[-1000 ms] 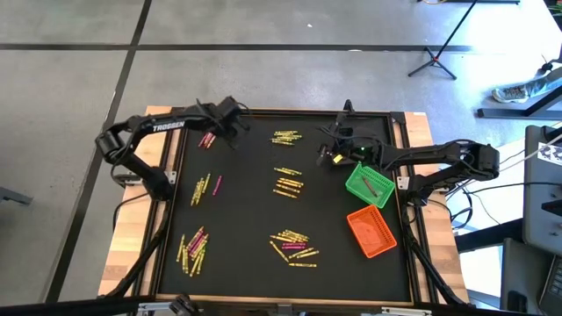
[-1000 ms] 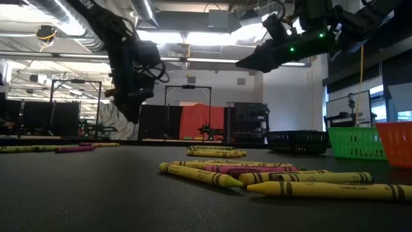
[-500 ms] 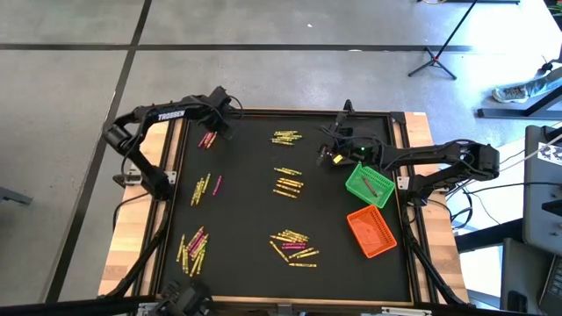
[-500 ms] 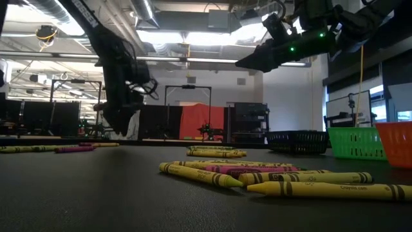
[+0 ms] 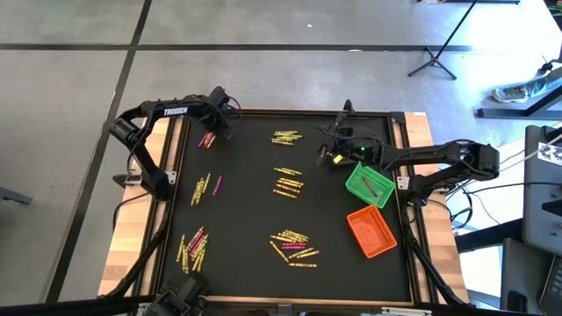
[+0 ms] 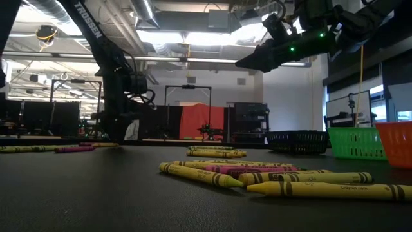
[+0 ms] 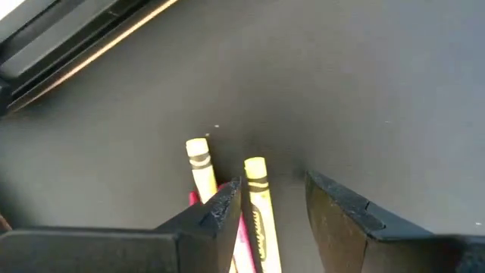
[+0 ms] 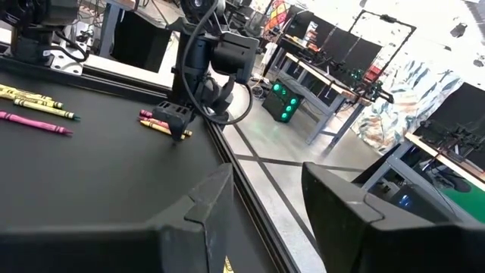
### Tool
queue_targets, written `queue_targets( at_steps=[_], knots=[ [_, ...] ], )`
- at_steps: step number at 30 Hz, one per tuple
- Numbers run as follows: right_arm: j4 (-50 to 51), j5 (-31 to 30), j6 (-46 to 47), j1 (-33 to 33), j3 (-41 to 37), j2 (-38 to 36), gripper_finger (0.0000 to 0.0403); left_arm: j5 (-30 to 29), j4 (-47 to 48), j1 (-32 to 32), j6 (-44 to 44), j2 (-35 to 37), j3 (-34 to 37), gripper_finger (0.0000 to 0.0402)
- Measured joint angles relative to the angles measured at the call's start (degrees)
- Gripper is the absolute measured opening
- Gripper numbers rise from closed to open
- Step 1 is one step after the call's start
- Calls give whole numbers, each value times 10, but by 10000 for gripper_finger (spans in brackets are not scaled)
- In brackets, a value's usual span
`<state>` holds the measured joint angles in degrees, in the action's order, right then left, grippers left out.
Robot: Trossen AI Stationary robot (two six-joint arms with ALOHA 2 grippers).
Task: Sort crayons
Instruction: Put the yellow crayon into the black basket
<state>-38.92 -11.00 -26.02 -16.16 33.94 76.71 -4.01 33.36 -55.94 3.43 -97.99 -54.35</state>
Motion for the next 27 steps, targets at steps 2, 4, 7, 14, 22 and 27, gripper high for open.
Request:
queue_targets(
  at_steps=[2,4,7,14,22,27],
  knots=[
    [0,0,0,0,0,0,156,3,2,0,-2,0,0,130],
    [0,0,0,0,0,0,156,5,4,0,-2,0,0,130],
    [0,0,0,0,0,0,156,35,4,0,-7,0,0,130],
    [0,0,0,0,0,0,156,38,9,0,-11,0,0,123],
    [0,0,0,0,0,0,156,37,13,1,-26,0,0,72],
    [0,1,0,0,0,0,156,37,14,1,-38,0,0,32]
  ],
)
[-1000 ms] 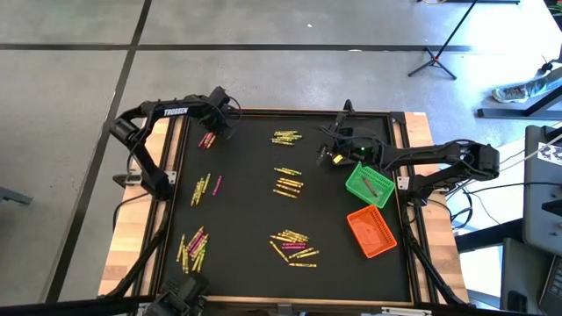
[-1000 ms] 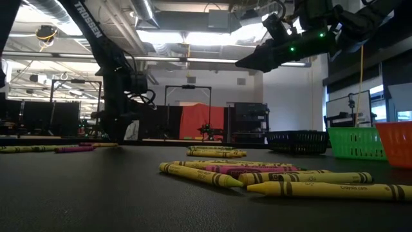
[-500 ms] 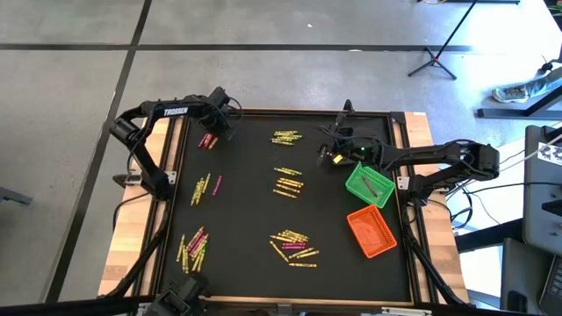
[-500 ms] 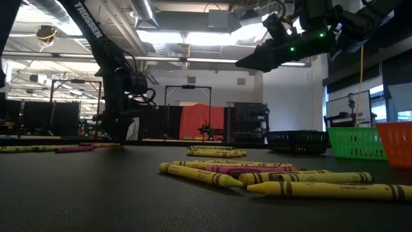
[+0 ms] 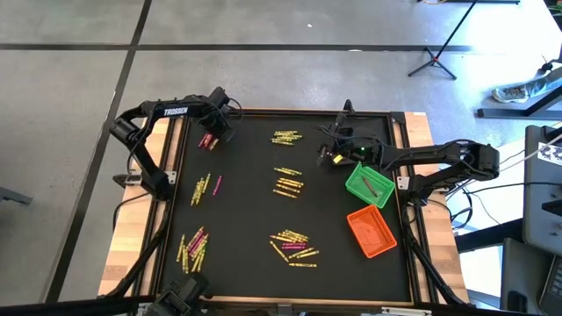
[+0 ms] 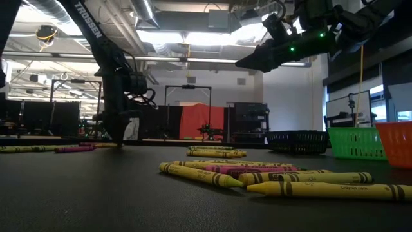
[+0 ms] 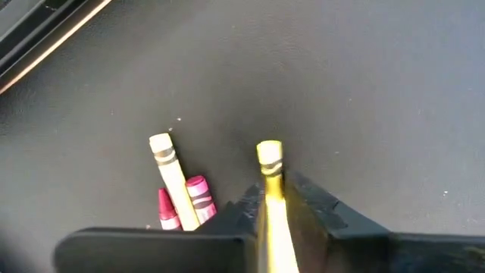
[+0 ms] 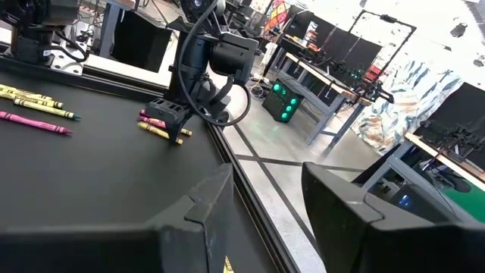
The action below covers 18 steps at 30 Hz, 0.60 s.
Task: Sort crayons
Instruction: Put the yellow crayon into the black basket
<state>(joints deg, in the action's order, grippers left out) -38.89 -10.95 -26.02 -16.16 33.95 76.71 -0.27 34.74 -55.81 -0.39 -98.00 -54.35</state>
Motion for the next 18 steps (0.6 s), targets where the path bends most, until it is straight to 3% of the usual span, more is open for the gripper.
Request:
queue_targets(
  at_steps=[4,11,18],
  knots=[
    [0,0,1,0,0,0,156,-1,0,1,-2,0,0,6],
    [0,3,25,0,0,0,159,-2,2,6,-6,4,0,3],
    [11,29,33,0,0,0,219,0,-4,49,-18,72,0,0]
  ],
)
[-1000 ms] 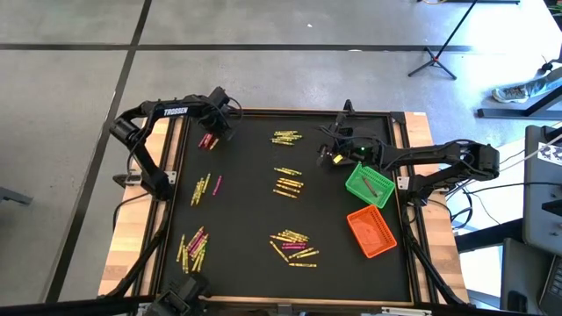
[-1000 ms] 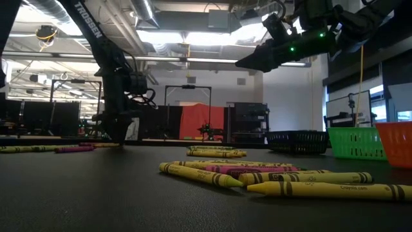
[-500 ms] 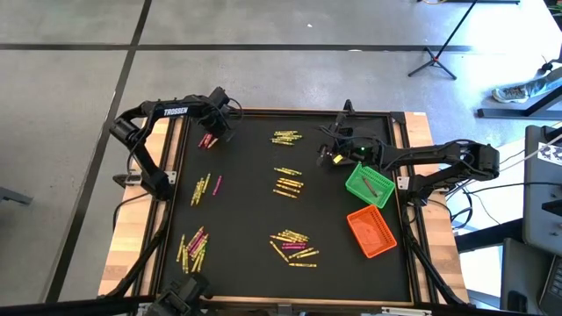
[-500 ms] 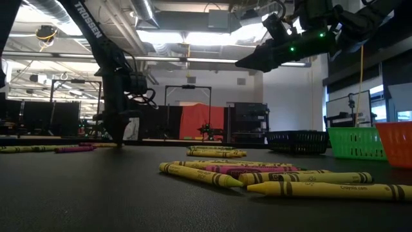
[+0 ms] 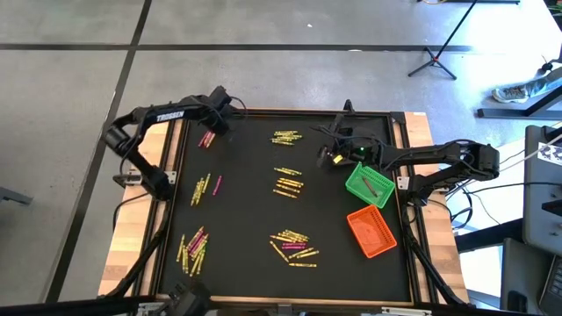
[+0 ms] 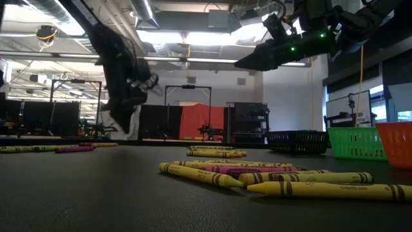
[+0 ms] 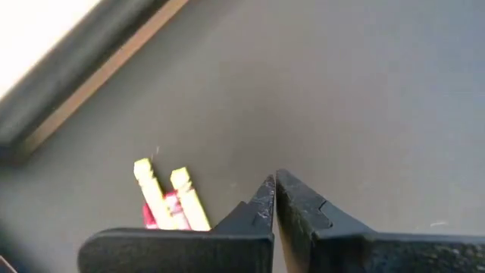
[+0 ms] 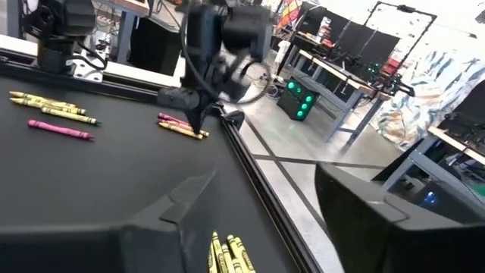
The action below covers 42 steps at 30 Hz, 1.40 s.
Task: Sort crayons
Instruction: Put the yellow crayon into the black basket
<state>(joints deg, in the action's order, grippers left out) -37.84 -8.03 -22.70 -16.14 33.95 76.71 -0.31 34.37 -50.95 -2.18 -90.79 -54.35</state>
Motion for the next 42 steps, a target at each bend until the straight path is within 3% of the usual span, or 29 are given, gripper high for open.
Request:
queue_targets(
  at_steps=[9,14,25,33,42],
  knots=[
    [-2,-2,-16,0,0,0,248,3,-68,91,0,79,0,0],
    [-2,1,-12,0,0,0,248,-52,-32,100,3,75,0,4],
    [-1,0,-9,0,0,0,248,-76,33,20,44,11,0,87],
    [0,0,-9,0,0,0,248,-75,33,-20,40,-64,0,88],
    [0,0,-9,0,0,0,248,-77,31,-35,39,-67,0,87]
  ],
)
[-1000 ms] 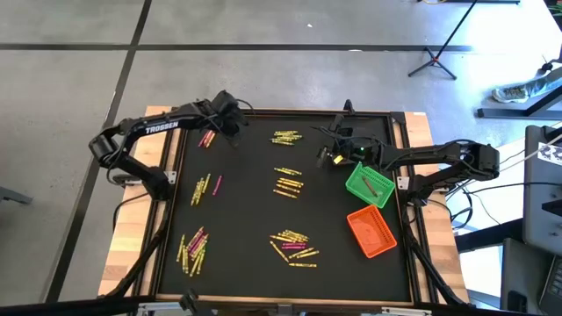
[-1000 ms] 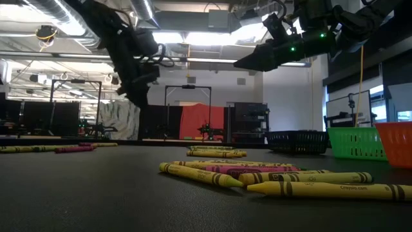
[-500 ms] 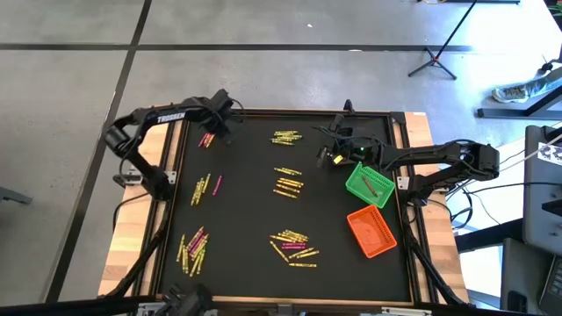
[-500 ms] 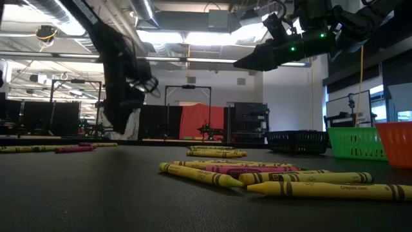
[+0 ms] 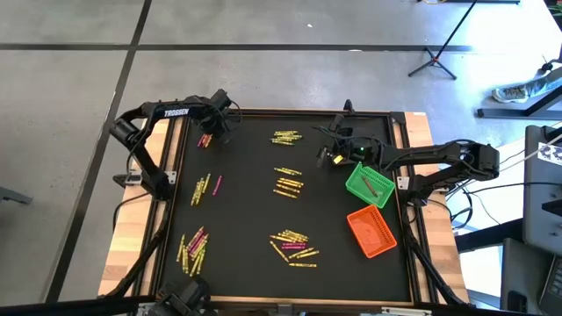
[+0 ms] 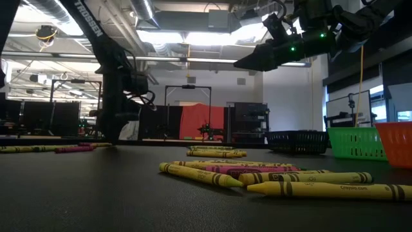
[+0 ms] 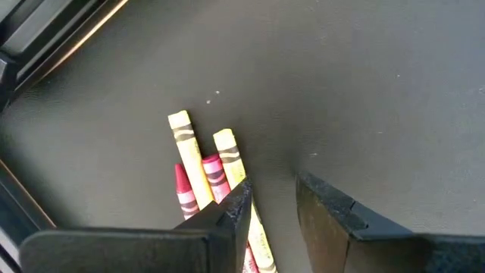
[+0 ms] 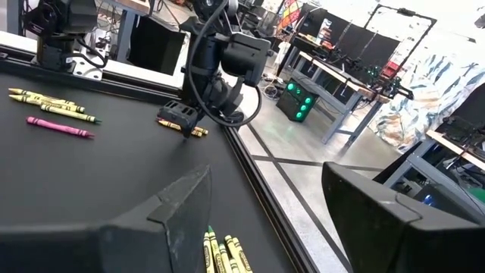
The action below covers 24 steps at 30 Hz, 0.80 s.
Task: Sort crayons
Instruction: Put the yellow crayon into the black basket
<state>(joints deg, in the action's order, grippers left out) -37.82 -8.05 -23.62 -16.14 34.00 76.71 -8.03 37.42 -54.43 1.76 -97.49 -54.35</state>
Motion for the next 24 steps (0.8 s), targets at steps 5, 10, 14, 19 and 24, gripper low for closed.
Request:
queue_targets(
  at_steps=[5,10,14,19,24],
  knots=[
    [2,0,0,0,0,0,248,2,7,2,-4,0,0,87],
    [2,-1,0,0,0,0,248,-3,9,-5,-1,1,0,87],
    [2,-1,7,0,0,0,248,15,9,-15,7,1,0,87],
    [2,-1,7,0,0,0,248,24,6,-24,7,1,0,87],
    [2,-1,7,0,0,0,248,15,2,-26,7,1,0,87]
  ],
)
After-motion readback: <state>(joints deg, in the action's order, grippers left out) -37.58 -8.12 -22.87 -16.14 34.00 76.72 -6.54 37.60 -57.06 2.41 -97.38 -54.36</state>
